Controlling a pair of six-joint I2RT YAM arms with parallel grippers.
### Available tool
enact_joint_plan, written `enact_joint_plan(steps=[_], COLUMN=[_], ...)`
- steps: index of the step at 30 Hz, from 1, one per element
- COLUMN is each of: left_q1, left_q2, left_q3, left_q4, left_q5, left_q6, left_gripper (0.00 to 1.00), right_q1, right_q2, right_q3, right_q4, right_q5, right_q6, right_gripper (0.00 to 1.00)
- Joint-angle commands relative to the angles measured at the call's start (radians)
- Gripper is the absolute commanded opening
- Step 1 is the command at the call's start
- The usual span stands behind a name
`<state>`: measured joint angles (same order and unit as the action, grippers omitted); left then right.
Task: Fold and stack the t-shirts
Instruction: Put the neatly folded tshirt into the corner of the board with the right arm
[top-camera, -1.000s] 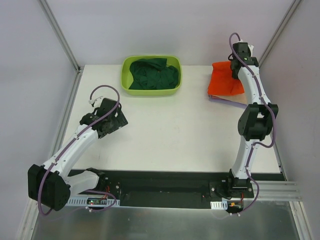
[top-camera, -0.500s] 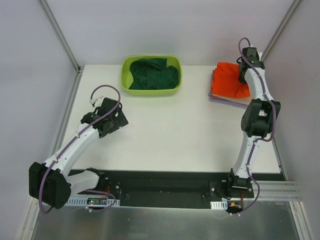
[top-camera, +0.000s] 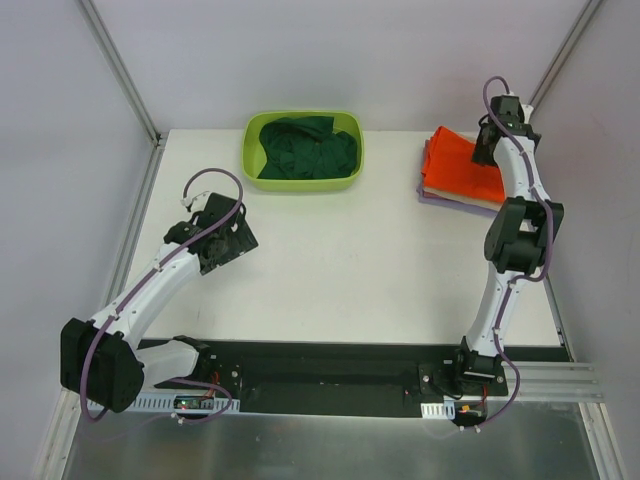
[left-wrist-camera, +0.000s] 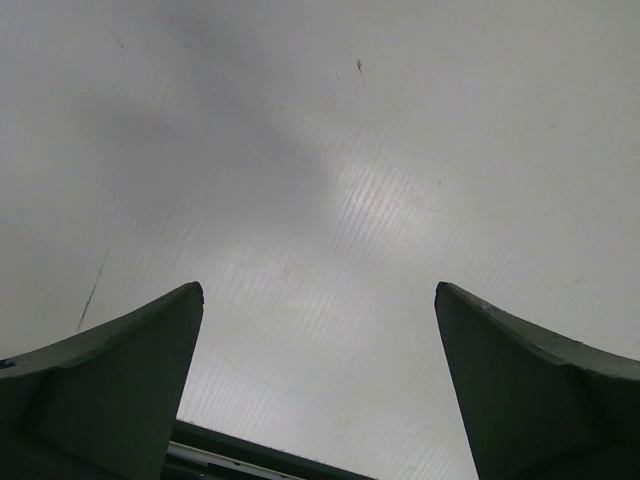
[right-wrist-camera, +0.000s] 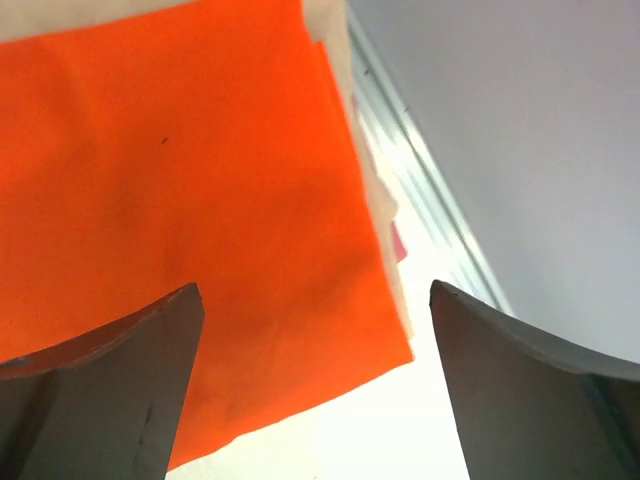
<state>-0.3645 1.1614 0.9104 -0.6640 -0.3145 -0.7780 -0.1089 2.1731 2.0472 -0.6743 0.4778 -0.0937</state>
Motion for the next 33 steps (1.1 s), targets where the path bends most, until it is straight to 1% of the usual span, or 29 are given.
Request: enact_joint_plan(steps=[1,3,5,8,12,15,17,22,25,27,30,33], left_q1=[0.012,0.012,0.012,0.012,0.012,0.012,0.012,0.012,0.012,0.012,0.012,0.012], left_q2=[0.003,0.001,0.000,-0.008,-0.045,-0.091,-0.133,-0.252,-0.336,-0.379,-0.439,-0.489], left_q3=[0.042,0.045,0.045,0.045,0.032,0.006,-0.024,-0.122,-0.182,-0.223,-0.266,-0.301], left_q4=[-0.009,-0.009,-0.009,-0.009,-0.009,-0.008,0.000,0.032,0.059,0.087,0.113,0.144], left_q5=[0.014,0.014,0.015,0.020,0.022,0.018,0.011,0.008,0.026,0.040,0.066,0.084], left_q6=[-0.009,-0.009,-0.010,-0.003,0.005,0.003,-0.001,0.023,0.039,0.051,0.065,0.071], left_gripper=[0.99,0.99,0.99,0.99,0.99,0.99,0.99,0.99,0.99,0.99,0.99,0.99], right_q1=[-0.017,-0.021,-0.023,-0.023,-0.023,-0.020,-0.017,-0.012,-0.011,-0.011,-0.011,-0.011], right_q2=[-0.022,-0.058,-0.097,-0.185,-0.349,-0.519,-0.637,-0.948,-1.136,-1.258,-1.435,-1.567], right_q3=[0.105,0.107,0.087,0.013,-0.154,-0.365,-0.560,-0.910,-1.115,-1.246,-1.410,-1.502], right_q4=[0.012,0.012,0.010,0.004,0.025,0.090,0.142,0.196,0.242,0.303,0.399,0.436], right_q5=[0.123,0.140,0.116,0.006,-0.140,-0.199,-0.217,-0.278,-0.378,-0.450,-0.534,-0.565], right_q6=[-0.049,-0.061,-0.073,-0.078,-0.049,-0.012,0.017,0.135,0.167,0.193,0.222,0.230], right_gripper=[0.96,0.96,0.96,0.96,0.96,0.96,0.96,0.96,0.96,0.96,0.96,0.96])
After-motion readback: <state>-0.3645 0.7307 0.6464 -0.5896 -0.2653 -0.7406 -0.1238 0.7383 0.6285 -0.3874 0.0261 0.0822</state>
